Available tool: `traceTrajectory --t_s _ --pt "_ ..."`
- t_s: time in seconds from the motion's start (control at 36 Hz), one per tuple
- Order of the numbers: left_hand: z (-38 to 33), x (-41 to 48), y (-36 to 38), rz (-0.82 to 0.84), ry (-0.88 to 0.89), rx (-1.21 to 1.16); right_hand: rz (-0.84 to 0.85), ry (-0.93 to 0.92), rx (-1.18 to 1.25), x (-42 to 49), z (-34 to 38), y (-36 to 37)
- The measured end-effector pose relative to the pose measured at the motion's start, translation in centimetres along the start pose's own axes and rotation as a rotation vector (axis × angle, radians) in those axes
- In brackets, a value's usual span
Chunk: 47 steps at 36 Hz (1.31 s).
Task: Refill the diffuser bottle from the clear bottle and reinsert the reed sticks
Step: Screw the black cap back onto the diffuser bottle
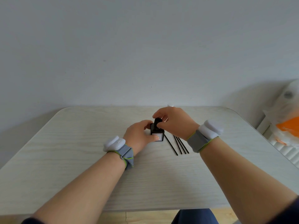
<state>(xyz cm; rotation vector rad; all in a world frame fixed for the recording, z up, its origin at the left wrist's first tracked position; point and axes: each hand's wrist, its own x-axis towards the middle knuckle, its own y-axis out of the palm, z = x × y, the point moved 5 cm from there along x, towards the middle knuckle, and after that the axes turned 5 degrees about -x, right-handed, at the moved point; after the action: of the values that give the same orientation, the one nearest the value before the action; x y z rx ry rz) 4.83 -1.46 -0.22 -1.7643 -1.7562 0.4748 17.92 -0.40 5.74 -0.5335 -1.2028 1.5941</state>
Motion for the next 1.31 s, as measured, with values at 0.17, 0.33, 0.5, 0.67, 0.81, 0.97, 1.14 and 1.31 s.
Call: traceTrajectory --t_s 0.17,0.33,0.5,0.67,0.81,0.97,1.14,1.31 --pt "-0.13 -0.02 0.02 0.008 0.000 0.006 0.034 0.021 -0.058 0.22 -0.13 0.20" --pt "-0.34 -0.08 -0.02 0.016 0.005 0.024 0.041 0.020 -0.118 0.39 0.10 0.19" --pt "-0.35 -0.21 -0.13 0.011 0.004 0.017 0.026 0.011 -0.157 0.63 0.16 0.50" --pt "-0.32 -0.27 -0.15 0.011 -0.010 0.012 0.066 -0.013 -0.104 0.31 0.04 0.36" --pt "-0.48 -0.28 -0.14 0.013 -0.003 0.019 0.090 -0.043 -0.114 0.04 0.46 0.12" --pt "-0.48 -0.34 -0.16 0.014 0.001 0.017 0.073 -0.056 -0.106 0.13 0.71 0.02" --pt "-0.48 -0.28 -0.14 0.012 0.001 0.009 0.085 -0.039 -0.126 0.23 0.52 0.18" --pt "-0.52 -0.30 -0.15 0.020 0.001 0.005 0.086 -0.011 -0.207 0.51 0.57 0.08"
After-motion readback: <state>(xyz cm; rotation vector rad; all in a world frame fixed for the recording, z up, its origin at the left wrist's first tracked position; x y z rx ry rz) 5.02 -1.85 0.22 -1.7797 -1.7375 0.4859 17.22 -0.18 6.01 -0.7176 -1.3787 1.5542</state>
